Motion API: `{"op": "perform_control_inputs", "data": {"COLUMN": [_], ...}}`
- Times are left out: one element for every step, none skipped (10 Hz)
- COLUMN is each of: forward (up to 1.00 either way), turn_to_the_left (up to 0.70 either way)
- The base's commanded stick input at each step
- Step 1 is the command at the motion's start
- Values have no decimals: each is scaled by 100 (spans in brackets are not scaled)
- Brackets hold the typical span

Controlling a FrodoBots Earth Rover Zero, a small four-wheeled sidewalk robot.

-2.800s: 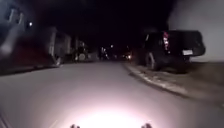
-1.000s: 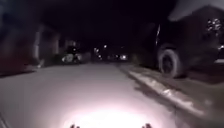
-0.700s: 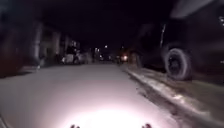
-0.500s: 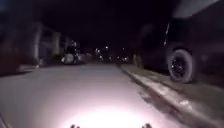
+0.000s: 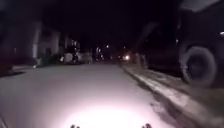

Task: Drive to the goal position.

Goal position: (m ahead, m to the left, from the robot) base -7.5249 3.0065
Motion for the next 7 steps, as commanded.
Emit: {"op": "perform_control_inputs", "data": {"forward": [100, 100, 100, 100, 100, 100, 100], "turn_to_the_left": [0, 0, 0, 0, 0, 0, 0]}}
